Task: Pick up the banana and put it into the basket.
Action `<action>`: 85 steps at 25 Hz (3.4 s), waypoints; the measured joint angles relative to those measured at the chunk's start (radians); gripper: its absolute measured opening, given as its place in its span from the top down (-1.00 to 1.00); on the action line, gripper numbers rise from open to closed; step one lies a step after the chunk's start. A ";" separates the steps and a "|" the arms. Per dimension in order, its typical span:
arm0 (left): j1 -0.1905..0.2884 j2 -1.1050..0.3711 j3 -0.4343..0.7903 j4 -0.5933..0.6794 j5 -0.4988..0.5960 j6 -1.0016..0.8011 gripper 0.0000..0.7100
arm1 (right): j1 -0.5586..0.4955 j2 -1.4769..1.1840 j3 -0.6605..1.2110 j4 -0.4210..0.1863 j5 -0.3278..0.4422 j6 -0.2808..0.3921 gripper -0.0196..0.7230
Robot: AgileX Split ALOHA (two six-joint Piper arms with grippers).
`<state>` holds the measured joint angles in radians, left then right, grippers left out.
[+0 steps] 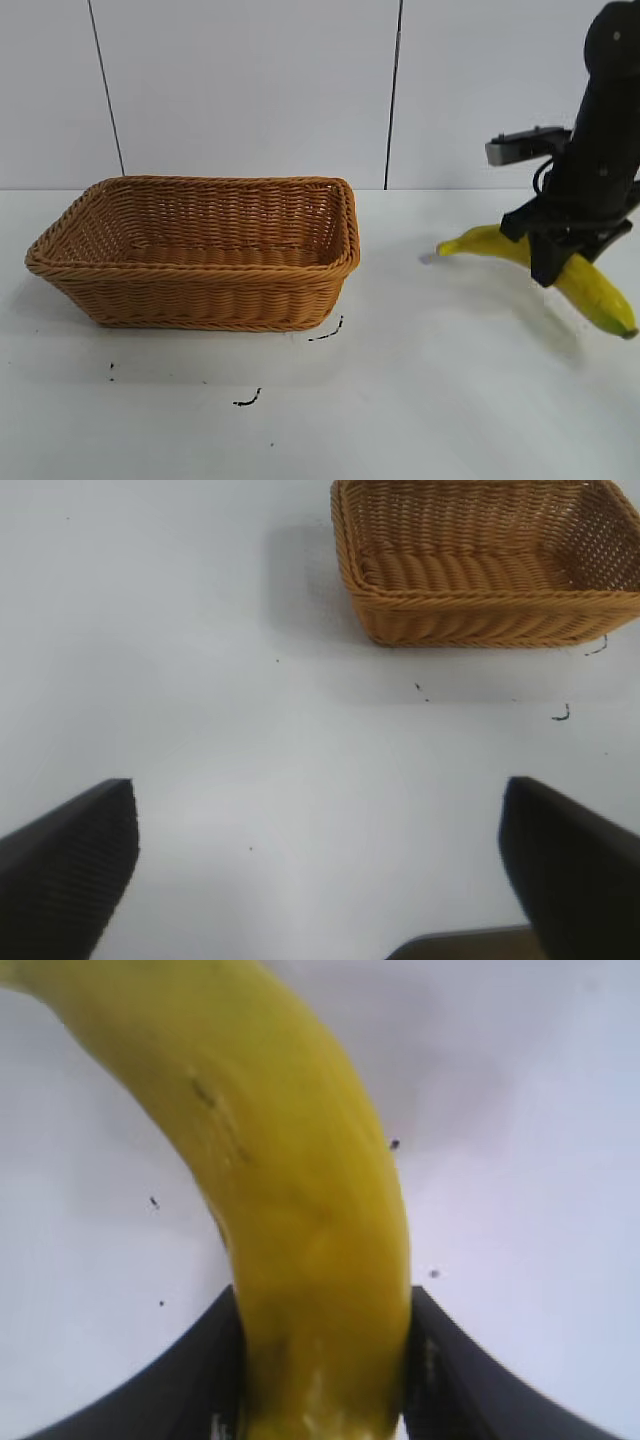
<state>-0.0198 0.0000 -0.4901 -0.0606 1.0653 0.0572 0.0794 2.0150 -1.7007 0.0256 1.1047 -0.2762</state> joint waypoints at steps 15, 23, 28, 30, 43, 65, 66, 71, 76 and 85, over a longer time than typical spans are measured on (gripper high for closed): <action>0.000 0.000 0.000 0.000 0.000 0.000 -0.96 | 0.204 0.020 -0.254 -0.007 0.059 -0.159 0.10; 0.000 0.000 0.000 0.000 0.000 0.000 -0.96 | 0.405 0.156 -0.415 -0.011 0.027 -0.270 0.10; 0.000 0.000 0.000 0.000 0.000 0.000 -0.96 | 0.510 0.220 -0.460 -0.015 -0.055 -0.313 0.10; 0.000 0.000 0.000 0.000 0.000 0.000 -0.96 | 0.542 0.244 -0.460 -0.017 -0.112 -0.327 0.10; 0.000 0.000 0.000 0.000 0.000 0.000 -0.96 | 0.583 0.441 -0.460 -0.078 -0.303 -0.386 0.10; 0.000 0.000 0.000 0.000 0.000 0.000 -0.96 | 0.583 0.384 -0.480 -0.097 -0.207 -0.083 -0.76; 0.000 0.000 0.000 0.000 0.000 0.000 -0.96 | 0.583 0.364 -0.491 -0.109 -0.178 -0.037 -0.76; 0.000 0.000 0.000 0.000 0.000 0.000 -0.96 | 0.539 0.322 -0.591 -0.108 0.019 0.223 -0.76; 0.000 0.000 0.000 0.000 0.000 0.000 -0.96 | 0.431 0.322 -0.631 -0.099 0.082 0.289 -0.76; 0.000 0.000 0.000 0.000 0.000 0.000 -0.96 | 0.178 0.322 -0.634 -0.097 0.109 0.285 -0.76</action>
<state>-0.0198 0.0000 -0.4901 -0.0606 1.0653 0.0572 0.2570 2.3367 -2.3352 -0.0709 1.2140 0.0087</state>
